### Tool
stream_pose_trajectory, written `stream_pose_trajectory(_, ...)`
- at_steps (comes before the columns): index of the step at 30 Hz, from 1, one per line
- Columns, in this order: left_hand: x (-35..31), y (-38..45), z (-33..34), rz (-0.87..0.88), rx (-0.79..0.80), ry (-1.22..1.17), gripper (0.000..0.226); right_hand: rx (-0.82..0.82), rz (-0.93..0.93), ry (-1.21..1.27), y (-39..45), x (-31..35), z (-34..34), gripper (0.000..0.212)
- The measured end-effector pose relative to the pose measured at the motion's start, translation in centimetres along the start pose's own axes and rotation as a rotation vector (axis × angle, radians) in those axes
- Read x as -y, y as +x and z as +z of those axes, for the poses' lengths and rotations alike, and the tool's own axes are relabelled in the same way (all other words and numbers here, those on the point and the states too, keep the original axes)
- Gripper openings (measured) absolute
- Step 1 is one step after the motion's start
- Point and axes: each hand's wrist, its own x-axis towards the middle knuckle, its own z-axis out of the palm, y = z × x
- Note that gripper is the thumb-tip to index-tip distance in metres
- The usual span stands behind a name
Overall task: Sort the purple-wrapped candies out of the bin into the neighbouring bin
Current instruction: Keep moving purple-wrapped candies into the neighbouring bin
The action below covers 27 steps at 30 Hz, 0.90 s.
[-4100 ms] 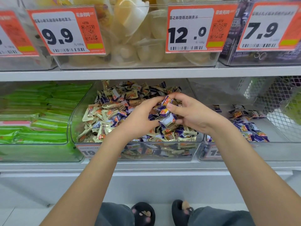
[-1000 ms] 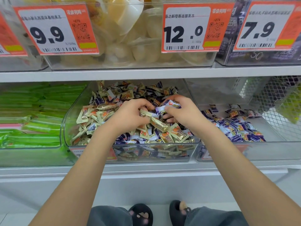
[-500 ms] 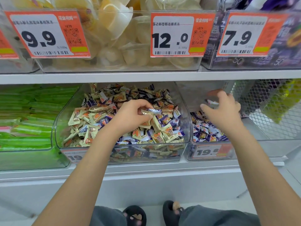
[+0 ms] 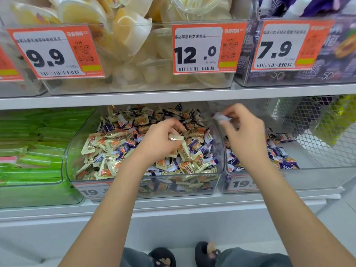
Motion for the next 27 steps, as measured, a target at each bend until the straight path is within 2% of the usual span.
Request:
stream_pose_trajectory(1, -0.1, 0.1, 0.0, 0.0, 0.024, 0.018, 0.031, -0.059, 0.054, -0.122, -0.1, -0.9, -0.8, 0.008)
stream_pose_trajectory(3, -0.5, 0.2, 0.0, 0.029, 0.063, 0.022, 0.034, -0.07, 0.16, -0.262, -0.2, -2.1, -1.6, 0.022)
stream_pose_trajectory(5, -1.3, -0.1, 0.6, 0.08, 0.136, -0.008, 0.029, -0.058, 0.168, -0.225, -0.1, -2.3, -1.5, 0.029)
stream_pose_trajectory(9, -1.2, -0.6, 3.7, 0.143, 0.412, 0.187, 0.026, -0.055, 0.11, -0.144, 0.2, -1.5, -0.7, 0.031)
stream_pose_trajectory(13, 0.2, -0.3, 3.2, 0.078, 0.316, 0.22, 0.013, -0.071, 0.151, -0.005, 0.2, -1.1, -0.4, 0.028)
stream_pose_trajectory(16, 1.3, -0.6, 1.3, 0.05, 0.266, 0.186, 0.023, -0.171, 0.118, 0.067, 0.7, -0.1, -0.6, 0.026)
stream_pose_trajectory(17, 1.6, -0.7, 0.7, 0.035, 0.244, 0.179, 0.027, -0.135, 0.099, 0.11, 0.9, 0.4, -0.7, 0.027)
stream_pose_trajectory(18, 2.0, -0.7, 0.2, 0.024, 0.215, 0.183, 0.031, -0.031, 0.073, 0.159, 1.0, 0.9, -0.8, 0.029)
stream_pose_trajectory(20, 2.7, -0.7, -0.6, 0.021, 0.155, 0.203, 0.035, 0.321, 0.0, 0.153, 0.7, 1.8, -0.3, 0.029)
stream_pose_trajectory(21, 2.9, -0.6, -0.9, 0.024, 0.138, 0.217, 0.037, 0.492, -0.039, 0.049, 0.4, 2.2, 0.2, 0.025)
stream_pose_trajectory(23, 3.2, -0.6, -1.1, 0.034, 0.14, 0.251, 0.037, 0.684, -0.097, -0.229, -0.3, 3.1, 1.6, 0.023)
stream_pose_trajectory(25, 3.4, -0.7, -1.1, 0.042, 0.165, 0.275, 0.032, 0.756, -0.071, -0.402, -0.7, 3.6, 3.1, 0.052)
stream_pose_trajectory(27, 3.5, -0.9, -1.2, 0.054, 0.182, 0.262, 0.03, 0.818, -0.01, -0.459, -1.0, 3.7, 4.5, 0.078)
